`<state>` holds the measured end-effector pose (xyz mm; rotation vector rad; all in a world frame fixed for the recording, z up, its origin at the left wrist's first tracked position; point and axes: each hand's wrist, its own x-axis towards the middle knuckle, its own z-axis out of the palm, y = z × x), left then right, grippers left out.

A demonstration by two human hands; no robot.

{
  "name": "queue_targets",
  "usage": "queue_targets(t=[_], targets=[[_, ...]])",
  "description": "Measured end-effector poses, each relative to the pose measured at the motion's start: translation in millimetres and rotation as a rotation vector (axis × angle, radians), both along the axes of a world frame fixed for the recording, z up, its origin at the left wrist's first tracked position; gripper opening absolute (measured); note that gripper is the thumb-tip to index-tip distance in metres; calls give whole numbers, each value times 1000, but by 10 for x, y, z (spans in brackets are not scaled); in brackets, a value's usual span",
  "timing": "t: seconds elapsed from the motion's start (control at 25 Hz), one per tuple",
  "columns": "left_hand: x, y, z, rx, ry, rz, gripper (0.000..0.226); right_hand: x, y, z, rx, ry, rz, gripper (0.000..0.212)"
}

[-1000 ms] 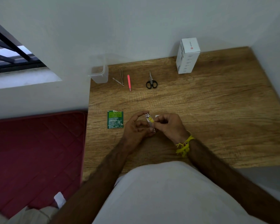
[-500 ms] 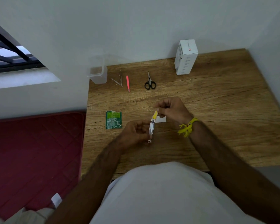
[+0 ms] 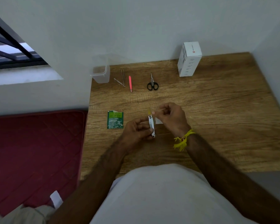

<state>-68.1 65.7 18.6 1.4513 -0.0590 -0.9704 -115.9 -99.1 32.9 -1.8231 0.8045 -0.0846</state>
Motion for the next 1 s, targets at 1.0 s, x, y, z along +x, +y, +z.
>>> queue_targets(t=[1.0], targets=[[270,-139,177,61,-239,516,31,-274,97,-204,459,-114,47,12]])
